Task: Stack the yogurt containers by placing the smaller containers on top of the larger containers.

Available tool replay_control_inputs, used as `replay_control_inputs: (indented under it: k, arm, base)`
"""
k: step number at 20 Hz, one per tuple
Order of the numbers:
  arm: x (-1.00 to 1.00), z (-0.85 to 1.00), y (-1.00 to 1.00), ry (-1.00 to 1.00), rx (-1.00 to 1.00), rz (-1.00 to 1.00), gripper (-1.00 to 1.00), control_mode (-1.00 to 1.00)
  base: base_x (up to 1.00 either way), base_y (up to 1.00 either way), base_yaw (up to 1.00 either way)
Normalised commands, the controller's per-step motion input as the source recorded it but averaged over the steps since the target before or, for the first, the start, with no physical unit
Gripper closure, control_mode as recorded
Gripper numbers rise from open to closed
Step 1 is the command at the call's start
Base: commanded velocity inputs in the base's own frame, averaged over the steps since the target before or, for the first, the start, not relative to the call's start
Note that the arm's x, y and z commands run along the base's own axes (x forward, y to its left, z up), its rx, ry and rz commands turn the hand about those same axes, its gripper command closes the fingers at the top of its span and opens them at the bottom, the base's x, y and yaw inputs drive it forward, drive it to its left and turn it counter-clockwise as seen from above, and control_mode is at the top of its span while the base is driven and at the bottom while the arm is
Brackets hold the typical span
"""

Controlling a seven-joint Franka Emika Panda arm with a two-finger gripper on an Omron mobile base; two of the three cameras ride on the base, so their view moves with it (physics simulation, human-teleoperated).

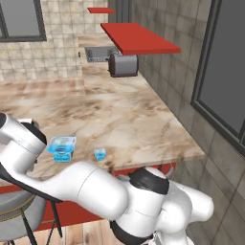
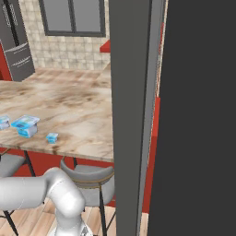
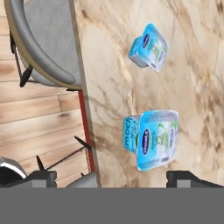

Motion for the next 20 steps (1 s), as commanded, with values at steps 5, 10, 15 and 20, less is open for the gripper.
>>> replay_control_inputs:
  k: [5,10,15,20]
  arm:
    - [0.05,-0.13,0.02,0.03,0.0,0.0,-1.0,-1.0]
    - [0.07,-0.06,0.0,0.03,0.0,0.0,-1.0,-1.0]
    - [0.03,-0.08,0.0,0.05,0.0,0.0,-1.0,-1.0]
    - [0.02,-0.07,0.0,0.05,0.0,0.0,-1.0,-1.0]
  base:
    - [0.0,0.0,0.0]
    - [0.0,0.0,0.0]
    - [0.0,0.0,0.0]
    - [0.0,0.0,0.0]
